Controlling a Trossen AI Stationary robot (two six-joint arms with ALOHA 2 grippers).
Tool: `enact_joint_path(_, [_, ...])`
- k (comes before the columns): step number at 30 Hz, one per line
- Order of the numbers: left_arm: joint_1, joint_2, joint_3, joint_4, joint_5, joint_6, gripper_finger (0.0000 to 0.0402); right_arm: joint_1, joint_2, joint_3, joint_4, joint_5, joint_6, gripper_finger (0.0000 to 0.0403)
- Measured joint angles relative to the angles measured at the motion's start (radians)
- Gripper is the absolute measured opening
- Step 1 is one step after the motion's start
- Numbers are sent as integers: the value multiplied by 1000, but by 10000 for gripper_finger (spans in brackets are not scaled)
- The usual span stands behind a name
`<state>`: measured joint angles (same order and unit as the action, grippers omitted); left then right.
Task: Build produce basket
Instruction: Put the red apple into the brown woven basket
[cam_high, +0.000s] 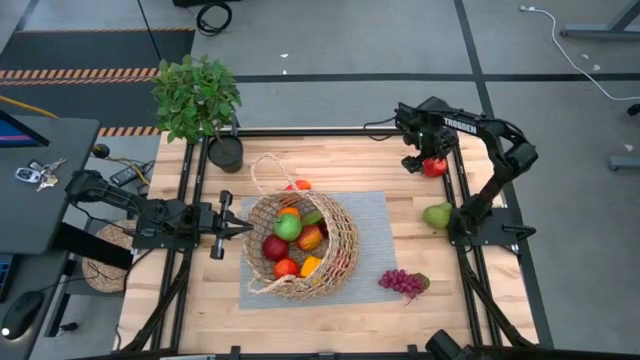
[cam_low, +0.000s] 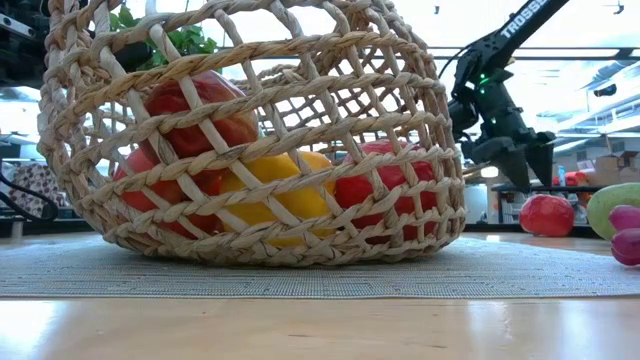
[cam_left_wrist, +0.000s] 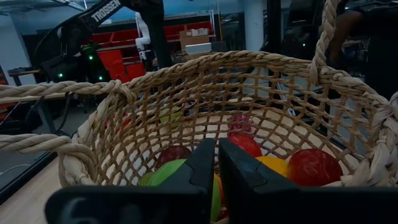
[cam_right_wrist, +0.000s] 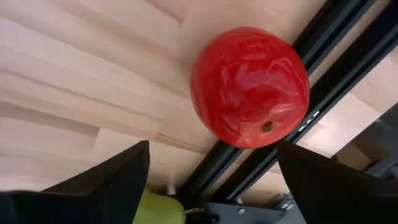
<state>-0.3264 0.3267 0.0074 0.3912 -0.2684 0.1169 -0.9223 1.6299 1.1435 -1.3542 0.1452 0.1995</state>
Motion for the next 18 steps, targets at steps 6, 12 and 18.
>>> enact_joint_path(6, [0,0,0,0,0,0,30,-16,3,0,9,-4,-36,378])
enact_joint_path(12, [0,0,0,0,0,0,36,-13,6,0,31,13,-71,399])
enact_joint_path(18, [0,0,0,0,0,0,29,45,6,0,20,126,-81,395])
